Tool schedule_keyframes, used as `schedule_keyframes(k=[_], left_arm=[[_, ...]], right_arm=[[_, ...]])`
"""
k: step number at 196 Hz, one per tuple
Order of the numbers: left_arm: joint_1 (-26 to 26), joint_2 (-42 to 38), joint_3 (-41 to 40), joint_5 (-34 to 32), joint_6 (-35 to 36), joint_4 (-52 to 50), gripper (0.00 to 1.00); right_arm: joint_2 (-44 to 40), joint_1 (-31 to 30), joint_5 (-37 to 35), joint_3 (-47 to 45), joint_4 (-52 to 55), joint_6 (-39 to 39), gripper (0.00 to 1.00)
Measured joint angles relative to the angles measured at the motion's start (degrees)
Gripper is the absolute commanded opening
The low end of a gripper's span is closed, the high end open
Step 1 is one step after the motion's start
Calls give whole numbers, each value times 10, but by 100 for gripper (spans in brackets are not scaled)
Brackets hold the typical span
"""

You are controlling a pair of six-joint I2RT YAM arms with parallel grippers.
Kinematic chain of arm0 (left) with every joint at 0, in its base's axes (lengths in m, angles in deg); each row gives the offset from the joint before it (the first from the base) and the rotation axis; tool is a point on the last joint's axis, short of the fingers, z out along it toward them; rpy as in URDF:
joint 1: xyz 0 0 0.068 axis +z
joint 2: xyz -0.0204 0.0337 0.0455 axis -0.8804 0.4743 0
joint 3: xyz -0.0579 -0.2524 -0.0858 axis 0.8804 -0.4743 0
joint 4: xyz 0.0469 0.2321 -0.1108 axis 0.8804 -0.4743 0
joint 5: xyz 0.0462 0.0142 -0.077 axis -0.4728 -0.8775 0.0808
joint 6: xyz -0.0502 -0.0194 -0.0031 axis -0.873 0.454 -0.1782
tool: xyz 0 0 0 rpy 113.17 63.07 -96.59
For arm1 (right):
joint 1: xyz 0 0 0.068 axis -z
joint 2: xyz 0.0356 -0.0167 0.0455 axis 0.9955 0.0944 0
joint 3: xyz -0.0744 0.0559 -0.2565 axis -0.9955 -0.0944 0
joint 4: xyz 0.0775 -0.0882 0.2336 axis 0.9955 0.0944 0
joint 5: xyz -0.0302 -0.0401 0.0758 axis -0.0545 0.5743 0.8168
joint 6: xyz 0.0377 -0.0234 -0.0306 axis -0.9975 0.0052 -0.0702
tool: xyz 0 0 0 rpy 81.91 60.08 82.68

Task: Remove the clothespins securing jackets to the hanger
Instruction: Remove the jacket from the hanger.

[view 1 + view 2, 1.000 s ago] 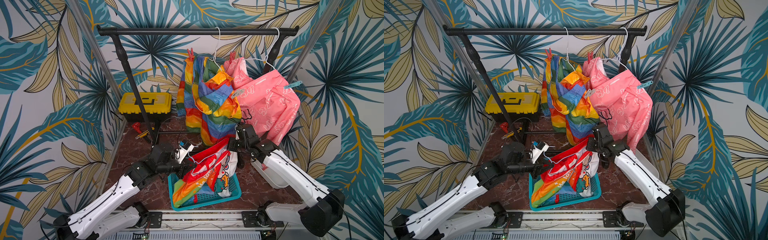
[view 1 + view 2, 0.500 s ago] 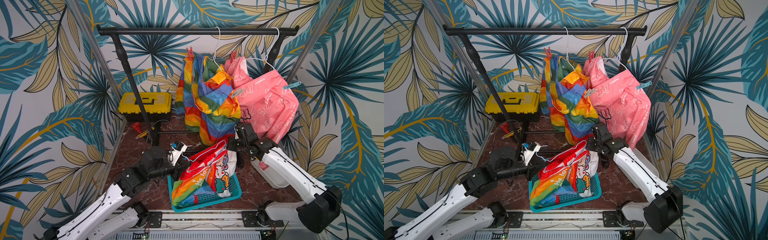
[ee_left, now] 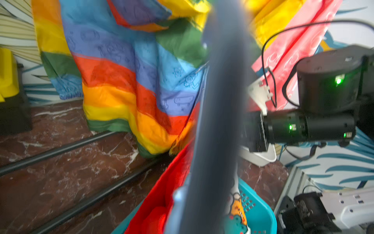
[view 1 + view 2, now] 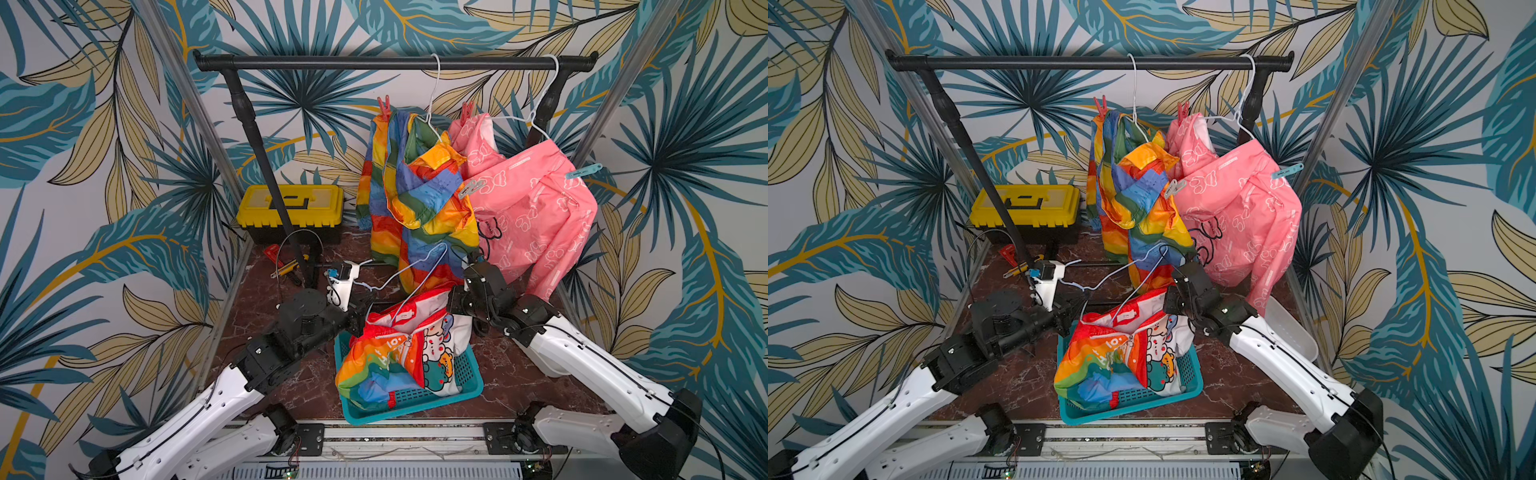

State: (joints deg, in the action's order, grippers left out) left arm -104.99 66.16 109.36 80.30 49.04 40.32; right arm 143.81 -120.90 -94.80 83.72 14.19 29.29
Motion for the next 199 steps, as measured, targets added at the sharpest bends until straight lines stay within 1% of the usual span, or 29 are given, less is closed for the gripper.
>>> schedule_keyframes(k=[17,49,71,95,125,155,179,199], left_arm=[[0,1,-17,-2,-7,44,0],[0,-13,-21,-7,-8,92,0],[0,-61,-26,-16,-5,109,0],[0,-130,-38,-36,-1,128,0],[0,-229,-83,-90,2,135,0],[0,-298,-113,-163,14,134,0],[0,-310,-113,-218,30,136,0],[0,-278,-99,-241,37,137,0]], right_arm=[[-2,-12,3,-19,-16,-12,0],[-1,-37,5,-66,-48,-35,0],[8,-52,4,-89,-61,-45,0],[13,-66,-1,-98,-69,-49,1],[14,-82,-10,-98,-83,-49,3],[19,-92,-22,-98,-89,-47,7],[25,-109,-29,-98,-92,-42,12],[30,-132,-33,-93,-94,-31,12]])
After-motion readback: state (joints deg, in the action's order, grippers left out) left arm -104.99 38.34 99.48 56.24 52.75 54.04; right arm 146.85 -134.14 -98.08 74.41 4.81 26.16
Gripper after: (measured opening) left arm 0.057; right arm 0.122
